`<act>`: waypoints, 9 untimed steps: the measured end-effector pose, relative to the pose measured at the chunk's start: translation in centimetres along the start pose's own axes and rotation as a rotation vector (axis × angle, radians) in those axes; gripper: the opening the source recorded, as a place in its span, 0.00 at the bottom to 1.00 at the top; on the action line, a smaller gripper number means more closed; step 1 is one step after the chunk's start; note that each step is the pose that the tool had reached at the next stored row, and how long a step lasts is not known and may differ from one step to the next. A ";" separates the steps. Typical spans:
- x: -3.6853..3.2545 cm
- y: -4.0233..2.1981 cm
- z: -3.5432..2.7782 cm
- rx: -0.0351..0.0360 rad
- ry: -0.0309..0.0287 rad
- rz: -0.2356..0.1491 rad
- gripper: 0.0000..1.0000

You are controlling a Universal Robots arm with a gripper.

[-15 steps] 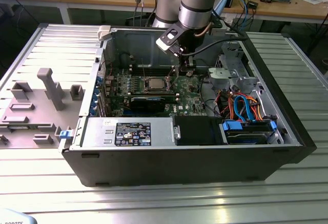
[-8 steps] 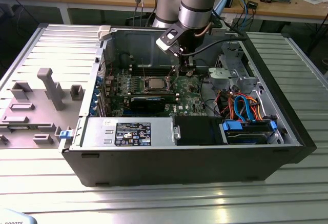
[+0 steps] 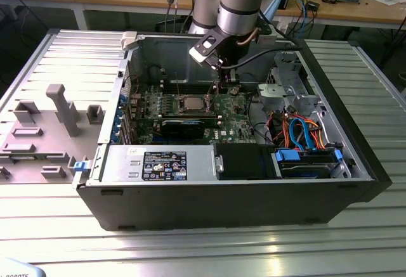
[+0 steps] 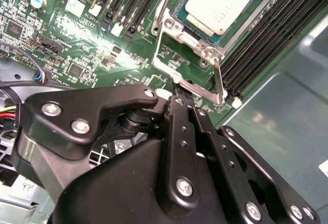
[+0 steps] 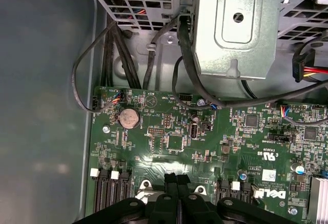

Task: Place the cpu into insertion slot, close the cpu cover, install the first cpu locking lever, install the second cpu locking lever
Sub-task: 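Close the cpu cover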

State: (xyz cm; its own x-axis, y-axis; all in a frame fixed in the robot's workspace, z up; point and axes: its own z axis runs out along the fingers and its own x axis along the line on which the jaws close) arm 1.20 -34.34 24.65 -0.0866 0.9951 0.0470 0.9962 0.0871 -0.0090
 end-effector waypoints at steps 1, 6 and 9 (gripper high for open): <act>0.00 -0.02 0.00 0.0000 0.0000 0.000 0.11; 0.01 -0.07 0.01 0.0000 -0.0001 0.000 0.11; 0.02 -0.19 0.02 0.0000 0.0000 0.000 0.11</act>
State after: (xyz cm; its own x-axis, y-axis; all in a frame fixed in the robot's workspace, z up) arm 1.02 -34.34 24.63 -0.0864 0.9952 0.0470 0.9962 0.0869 -0.0090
